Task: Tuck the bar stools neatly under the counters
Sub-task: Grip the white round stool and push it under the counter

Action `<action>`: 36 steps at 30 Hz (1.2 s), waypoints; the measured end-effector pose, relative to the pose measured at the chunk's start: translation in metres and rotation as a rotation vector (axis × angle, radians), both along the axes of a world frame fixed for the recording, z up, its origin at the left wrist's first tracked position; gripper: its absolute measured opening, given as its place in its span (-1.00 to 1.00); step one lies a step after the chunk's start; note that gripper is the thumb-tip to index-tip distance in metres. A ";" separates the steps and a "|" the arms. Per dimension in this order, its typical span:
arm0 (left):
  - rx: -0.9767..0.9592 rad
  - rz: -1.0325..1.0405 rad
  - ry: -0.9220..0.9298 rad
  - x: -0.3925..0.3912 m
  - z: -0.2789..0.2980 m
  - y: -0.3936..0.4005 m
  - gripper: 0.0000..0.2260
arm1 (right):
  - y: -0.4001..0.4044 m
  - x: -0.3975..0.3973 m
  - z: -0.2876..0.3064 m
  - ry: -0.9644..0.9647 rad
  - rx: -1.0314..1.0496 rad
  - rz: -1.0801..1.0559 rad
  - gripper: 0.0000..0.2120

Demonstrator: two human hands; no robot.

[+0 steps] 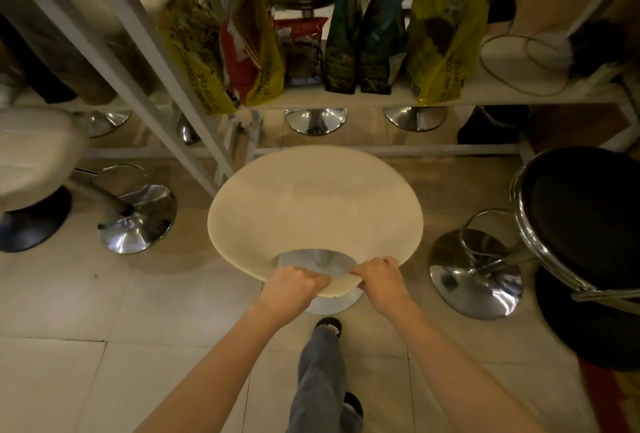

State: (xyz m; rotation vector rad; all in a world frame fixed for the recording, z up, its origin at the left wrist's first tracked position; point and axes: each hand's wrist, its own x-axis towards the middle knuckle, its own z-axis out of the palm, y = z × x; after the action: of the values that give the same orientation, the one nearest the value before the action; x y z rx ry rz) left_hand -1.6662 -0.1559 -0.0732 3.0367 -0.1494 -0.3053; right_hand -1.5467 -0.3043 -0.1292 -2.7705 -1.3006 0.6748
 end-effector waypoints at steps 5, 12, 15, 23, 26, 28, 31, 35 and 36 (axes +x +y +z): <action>-0.028 0.037 -0.006 0.020 -0.007 0.017 -0.65 | 0.018 0.021 0.002 -0.012 -0.013 -0.004 -0.78; -0.017 0.038 0.000 0.048 -0.010 0.039 -0.68 | 0.040 0.051 0.000 -0.027 -0.025 -0.003 -0.77; 0.019 0.041 0.008 0.061 -0.013 0.051 -0.71 | 0.050 0.064 -0.001 -0.030 -0.016 -0.013 -0.77; 0.039 0.036 -0.005 0.099 -0.012 0.083 -0.74 | 0.080 0.099 -0.004 -0.060 -0.035 -0.012 -0.78; 0.054 0.031 -0.002 0.109 -0.009 0.091 -0.74 | 0.088 0.109 -0.005 -0.082 -0.045 -0.010 -0.78; 0.066 0.030 0.007 0.116 -0.009 0.096 -0.73 | 0.092 0.116 -0.006 -0.081 -0.041 -0.017 -0.77; 0.070 0.033 0.022 0.126 -0.011 0.104 -0.71 | 0.099 0.125 -0.007 -0.065 -0.027 -0.026 -0.77; 0.067 0.037 0.011 0.138 -0.009 0.113 -0.70 | 0.109 0.137 -0.007 -0.051 -0.019 -0.036 -0.76; 0.071 0.039 0.009 0.142 -0.008 0.116 -0.70 | 0.111 0.140 -0.006 -0.052 -0.020 -0.036 -0.76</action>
State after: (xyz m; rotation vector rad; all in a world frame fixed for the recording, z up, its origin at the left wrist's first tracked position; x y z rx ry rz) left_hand -1.5242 -0.0402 -0.0813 3.1036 -0.0802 -0.3285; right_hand -1.4069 -0.1933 -0.1357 -2.8391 -1.2554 0.6216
